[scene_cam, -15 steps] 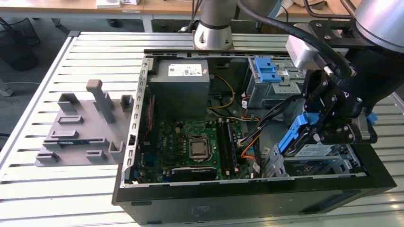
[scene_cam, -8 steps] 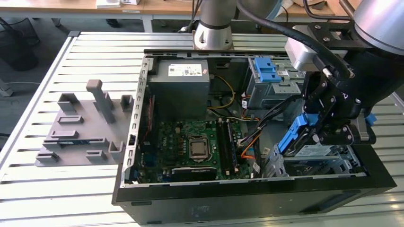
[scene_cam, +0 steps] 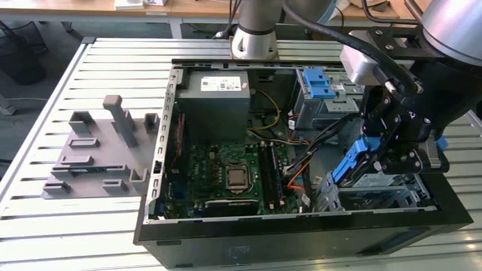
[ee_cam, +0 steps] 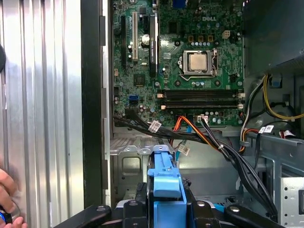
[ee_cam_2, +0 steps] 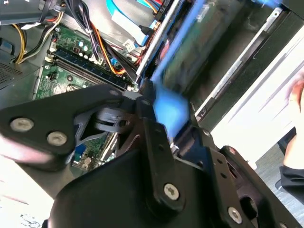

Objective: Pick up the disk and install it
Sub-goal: 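Insert the disk into the insertion slot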

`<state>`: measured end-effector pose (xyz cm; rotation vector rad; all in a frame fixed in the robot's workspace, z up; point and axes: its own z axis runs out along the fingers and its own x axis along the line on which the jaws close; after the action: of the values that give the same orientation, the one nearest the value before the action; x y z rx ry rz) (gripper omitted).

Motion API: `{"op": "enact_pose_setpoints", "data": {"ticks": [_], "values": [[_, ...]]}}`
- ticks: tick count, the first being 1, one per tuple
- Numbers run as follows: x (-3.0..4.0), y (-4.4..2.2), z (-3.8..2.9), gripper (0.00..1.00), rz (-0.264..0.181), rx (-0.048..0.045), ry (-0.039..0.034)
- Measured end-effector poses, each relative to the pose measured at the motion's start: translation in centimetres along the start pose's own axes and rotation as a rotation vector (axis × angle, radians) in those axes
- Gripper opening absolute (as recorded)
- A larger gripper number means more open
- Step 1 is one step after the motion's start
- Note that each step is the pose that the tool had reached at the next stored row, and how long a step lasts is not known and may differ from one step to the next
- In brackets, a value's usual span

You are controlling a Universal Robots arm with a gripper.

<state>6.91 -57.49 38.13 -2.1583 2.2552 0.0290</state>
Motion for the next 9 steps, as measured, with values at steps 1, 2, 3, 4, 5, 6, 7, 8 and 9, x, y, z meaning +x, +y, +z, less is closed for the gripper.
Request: {"op": "enact_pose_setpoints", "data": {"ticks": [1,2,3,4,5,6,7,8,9], "values": [[0.00,0.00,0.00,0.44,0.000,0.0000,-0.0001],[0.00,0.00,0.02,0.44,0.000,0.0000,-0.0003],[0.00,0.00,0.03,0.44,0.000,0.0000,-0.0002],[0.00,0.00,0.09,0.44,0.000,0.0000,-0.0004],[0.01,0.00,0.18,0.44,0.000,0.0000,-0.0004],[0.01,0.00,0.31,0.44,0.000,0.0000,-0.0003],[0.01,0.00,0.46,0.44,0.000,0.0000,-0.0003],[0.02,0.00,0.63,0.42,0.000,-0.0001,-0.0002],[0.02,0.00,0.83,0.42,0.000,-0.0001,-0.0002]]}}
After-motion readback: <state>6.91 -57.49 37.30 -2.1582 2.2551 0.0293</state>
